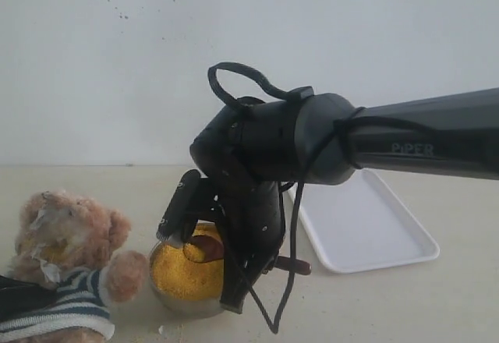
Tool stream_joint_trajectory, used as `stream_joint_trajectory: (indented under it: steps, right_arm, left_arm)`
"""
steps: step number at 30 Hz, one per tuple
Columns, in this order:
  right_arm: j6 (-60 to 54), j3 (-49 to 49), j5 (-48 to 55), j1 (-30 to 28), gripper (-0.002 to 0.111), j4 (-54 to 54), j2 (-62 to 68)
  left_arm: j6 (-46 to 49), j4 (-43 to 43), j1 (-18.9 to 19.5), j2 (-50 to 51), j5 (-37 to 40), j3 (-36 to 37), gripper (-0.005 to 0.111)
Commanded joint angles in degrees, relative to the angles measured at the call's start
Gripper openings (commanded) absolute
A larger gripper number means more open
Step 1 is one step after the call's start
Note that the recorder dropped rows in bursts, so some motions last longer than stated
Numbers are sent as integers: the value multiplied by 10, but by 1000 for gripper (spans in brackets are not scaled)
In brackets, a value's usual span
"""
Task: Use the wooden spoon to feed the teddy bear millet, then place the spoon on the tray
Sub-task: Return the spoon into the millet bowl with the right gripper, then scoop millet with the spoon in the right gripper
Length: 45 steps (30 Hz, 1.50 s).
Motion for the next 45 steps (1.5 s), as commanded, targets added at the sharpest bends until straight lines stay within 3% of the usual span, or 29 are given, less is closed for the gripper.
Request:
stream_joint_trajectory:
  steps: [1, 5, 12, 45]
  right_arm:
    - [-18, -1, 19, -27, 0, 84, -9]
    - [-73, -1, 34, -70, 0, 229, -9]
    - [-61, -1, 26, -70, 0, 261, -15]
    - [-28, -3, 34, -69, 0, 262, -78]
  left_arm:
    - [-7, 27, -4, -2, 30, -3, 4]
    - [-47, 98, -4, -2, 63, -1, 4]
    - [-58, 110, -4, -2, 41, -1, 4]
    - [-47, 97, -4, -2, 37, -1, 4]
